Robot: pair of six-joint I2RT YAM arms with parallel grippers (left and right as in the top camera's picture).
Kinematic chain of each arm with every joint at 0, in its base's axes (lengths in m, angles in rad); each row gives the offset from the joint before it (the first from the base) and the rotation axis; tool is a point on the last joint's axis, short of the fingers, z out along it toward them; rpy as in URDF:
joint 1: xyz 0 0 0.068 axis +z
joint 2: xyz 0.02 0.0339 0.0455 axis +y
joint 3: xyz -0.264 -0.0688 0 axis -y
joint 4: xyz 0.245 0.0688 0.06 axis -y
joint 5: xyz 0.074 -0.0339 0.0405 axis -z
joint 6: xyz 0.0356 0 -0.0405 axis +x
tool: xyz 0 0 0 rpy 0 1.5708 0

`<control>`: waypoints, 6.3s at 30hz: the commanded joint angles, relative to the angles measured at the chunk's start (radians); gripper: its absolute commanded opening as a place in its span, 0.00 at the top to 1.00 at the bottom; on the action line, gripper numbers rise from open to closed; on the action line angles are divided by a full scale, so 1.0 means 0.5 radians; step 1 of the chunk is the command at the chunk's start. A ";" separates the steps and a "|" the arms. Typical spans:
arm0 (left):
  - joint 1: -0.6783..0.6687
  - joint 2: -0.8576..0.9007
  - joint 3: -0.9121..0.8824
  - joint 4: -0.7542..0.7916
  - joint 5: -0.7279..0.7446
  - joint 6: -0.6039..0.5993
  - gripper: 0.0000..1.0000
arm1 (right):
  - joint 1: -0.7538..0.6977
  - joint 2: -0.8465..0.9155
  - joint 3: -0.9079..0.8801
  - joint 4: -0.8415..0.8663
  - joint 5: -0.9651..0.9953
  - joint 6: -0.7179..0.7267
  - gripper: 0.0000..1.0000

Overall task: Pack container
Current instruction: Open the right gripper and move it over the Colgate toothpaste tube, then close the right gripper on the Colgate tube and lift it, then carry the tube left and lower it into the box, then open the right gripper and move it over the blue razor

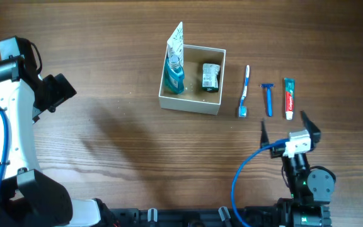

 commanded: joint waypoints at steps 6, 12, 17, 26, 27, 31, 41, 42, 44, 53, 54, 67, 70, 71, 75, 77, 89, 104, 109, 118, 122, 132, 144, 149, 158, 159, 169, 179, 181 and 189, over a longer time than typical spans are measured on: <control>0.011 0.002 -0.008 0.008 0.032 -0.018 0.00 | 0.008 -0.016 -0.002 0.166 -0.435 0.315 0.00; 0.011 0.002 -0.008 0.008 0.032 -0.018 0.00 | 0.008 -0.014 0.015 0.828 -0.401 0.352 0.00; 0.010 0.002 -0.008 0.008 0.032 -0.018 0.00 | 0.008 0.046 0.214 0.978 -0.264 0.379 0.00; 0.011 0.002 -0.008 0.008 0.032 -0.018 0.00 | 0.008 0.845 1.003 0.937 -0.341 0.349 0.00; 0.011 0.002 -0.008 0.008 0.032 -0.018 0.00 | 0.008 0.981 1.121 0.898 -0.377 0.350 0.00; 0.011 0.002 -0.008 0.008 0.032 -0.018 0.00 | 0.008 1.503 1.633 0.357 -0.403 0.369 0.00; 0.011 0.002 -0.008 0.008 0.032 -0.018 0.00 | 0.005 2.493 2.437 -1.052 -0.208 0.259 0.00; 0.011 0.002 -0.008 0.008 0.032 -0.018 0.00 | 0.006 2.527 2.437 -1.053 -0.172 0.259 0.00; 0.011 0.002 -0.008 0.008 0.032 -0.018 0.00 | 0.002 2.596 2.437 -1.101 -0.054 0.247 0.00; 0.011 0.002 -0.008 0.008 0.032 -0.018 0.00 | -0.234 2.995 2.437 -1.666 0.226 0.320 0.00; 0.011 0.002 -0.008 0.008 0.032 -0.018 0.00 | -0.242 3.032 2.437 -1.679 0.226 0.320 0.00; 0.011 0.002 -0.008 0.008 0.033 -0.018 0.00 | -0.244 3.448 2.432 -1.695 0.600 0.250 0.00; 0.011 0.002 -0.008 0.008 0.032 -0.018 0.00 | -0.243 3.551 2.432 -1.694 0.599 0.240 0.00; 0.011 0.002 -0.008 0.008 0.033 -0.018 0.00 | -0.243 3.588 2.432 -1.696 0.596 0.211 0.00; 0.011 0.002 -0.008 0.008 0.032 -0.018 0.00 | -0.244 3.713 2.432 -1.690 0.598 0.107 0.00; 0.011 0.002 -0.008 0.008 0.032 -0.018 0.00 | -0.244 3.755 2.432 -1.666 0.600 0.106 0.00; 0.011 0.002 -0.008 0.008 0.032 -0.018 0.00 | -0.259 3.882 2.432 -1.498 0.600 0.105 0.00; 0.011 0.002 -0.008 0.008 0.032 -0.018 0.00 | -0.318 3.982 2.432 -1.444 0.520 0.098 0.01; 0.010 0.002 -0.008 0.008 0.032 -0.018 0.00 | -0.318 3.986 2.432 -1.433 0.404 0.053 0.27; 0.011 0.002 -0.008 0.008 0.032 -0.018 0.00 | -0.318 3.986 2.448 -1.437 0.481 0.169 0.78; 0.011 0.002 -0.008 0.008 0.032 -0.018 0.00 | -0.318 3.986 2.527 -1.494 0.480 0.205 0.96; 0.011 0.002 -0.008 0.008 0.032 -0.018 0.00 | -0.310 3.952 3.222 -2.010 0.308 0.250 0.96; 0.010 0.002 -0.008 0.008 0.032 -0.018 0.00 | 0.094 3.872 3.899 -2.361 -0.806 0.439 0.95; 0.011 0.002 -0.008 0.008 0.032 -0.018 0.00 | 0.416 3.885 3.897 -2.312 -0.500 0.694 0.96; 0.011 0.002 -0.008 0.008 0.032 -0.018 0.00 | 0.777 3.887 3.825 -2.285 0.002 1.301 0.95; 0.011 0.002 -0.008 0.008 0.032 -0.018 0.00 | 0.792 3.890 3.812 -2.279 0.002 1.317 0.95; 0.011 0.002 -0.008 0.008 0.032 -0.018 0.00 | 0.844 3.972 3.771 -2.228 -0.035 1.414 0.70; 0.011 0.002 -0.008 0.008 0.032 -0.018 0.00 | 0.739 3.950 3.776 -2.234 0.206 1.408 0.48; 0.011 0.002 -0.008 0.008 0.032 -0.018 0.00 | 0.652 3.927 3.787 -2.301 0.282 1.360 0.43; 0.011 0.002 -0.008 0.008 0.032 -0.018 0.00 | 0.303 3.893 3.751 -2.495 0.437 1.037 0.40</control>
